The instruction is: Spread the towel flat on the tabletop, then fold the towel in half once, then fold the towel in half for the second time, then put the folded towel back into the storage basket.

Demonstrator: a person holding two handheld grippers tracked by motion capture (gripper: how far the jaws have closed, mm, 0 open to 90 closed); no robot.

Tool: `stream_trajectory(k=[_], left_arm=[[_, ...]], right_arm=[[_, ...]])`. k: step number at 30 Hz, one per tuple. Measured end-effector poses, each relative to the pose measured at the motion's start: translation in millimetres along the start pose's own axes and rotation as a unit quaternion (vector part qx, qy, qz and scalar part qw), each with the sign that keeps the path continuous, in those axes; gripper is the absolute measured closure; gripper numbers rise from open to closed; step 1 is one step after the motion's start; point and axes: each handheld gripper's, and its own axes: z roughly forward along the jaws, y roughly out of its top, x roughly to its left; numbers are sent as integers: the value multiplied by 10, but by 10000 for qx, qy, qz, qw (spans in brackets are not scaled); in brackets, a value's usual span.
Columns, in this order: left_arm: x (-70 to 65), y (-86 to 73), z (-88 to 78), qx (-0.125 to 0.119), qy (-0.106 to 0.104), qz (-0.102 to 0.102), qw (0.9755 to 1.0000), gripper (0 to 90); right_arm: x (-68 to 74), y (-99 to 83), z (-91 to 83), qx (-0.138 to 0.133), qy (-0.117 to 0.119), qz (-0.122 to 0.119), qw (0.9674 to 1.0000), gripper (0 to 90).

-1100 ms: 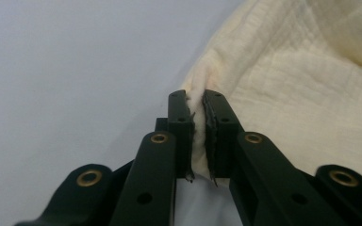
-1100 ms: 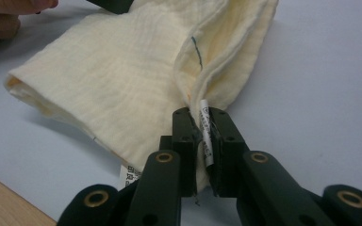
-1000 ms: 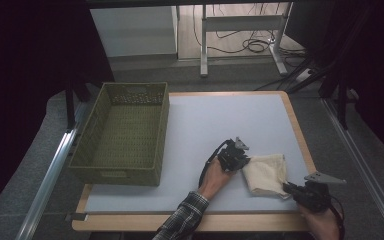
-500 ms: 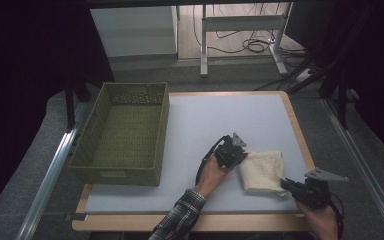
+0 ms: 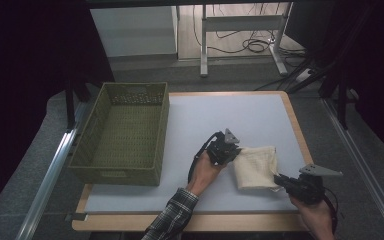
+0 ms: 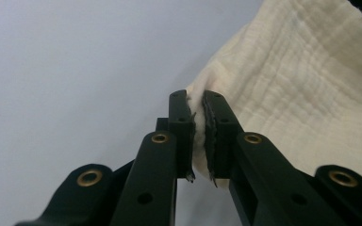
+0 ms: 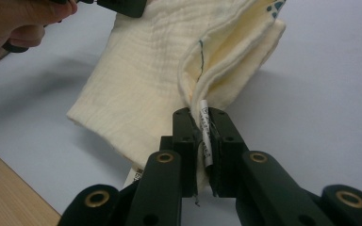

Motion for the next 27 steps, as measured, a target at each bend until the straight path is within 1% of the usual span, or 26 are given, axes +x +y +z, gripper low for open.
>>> stream_trajectory(k=[4, 13, 14, 23, 25, 27], left_arm=[[43, -1, -87, 12, 82, -3, 10000, 828], [144, -17, -287, 54, 274, -16, 9996, 827], [153, -20, -307, 68, 295, -22, 9995, 827], [236, -34, -475, 118, 461, -36, 9989, 825], [251, -34, -509, 123, 491, -37, 9987, 825], [265, -34, -540, 122, 518, -33, 9986, 824]], right_arm=[[33, 49, 33, -33, 91, -14, 10000, 829], [145, 193, 132, -77, 240, -126, 9996, 828], [172, 221, 160, -77, 281, -147, 9995, 828], [264, 338, 252, -56, 407, -213, 9989, 827], [290, 366, 276, -40, 448, -193, 9988, 827], [312, 391, 297, -46, 461, -234, 9987, 827]])
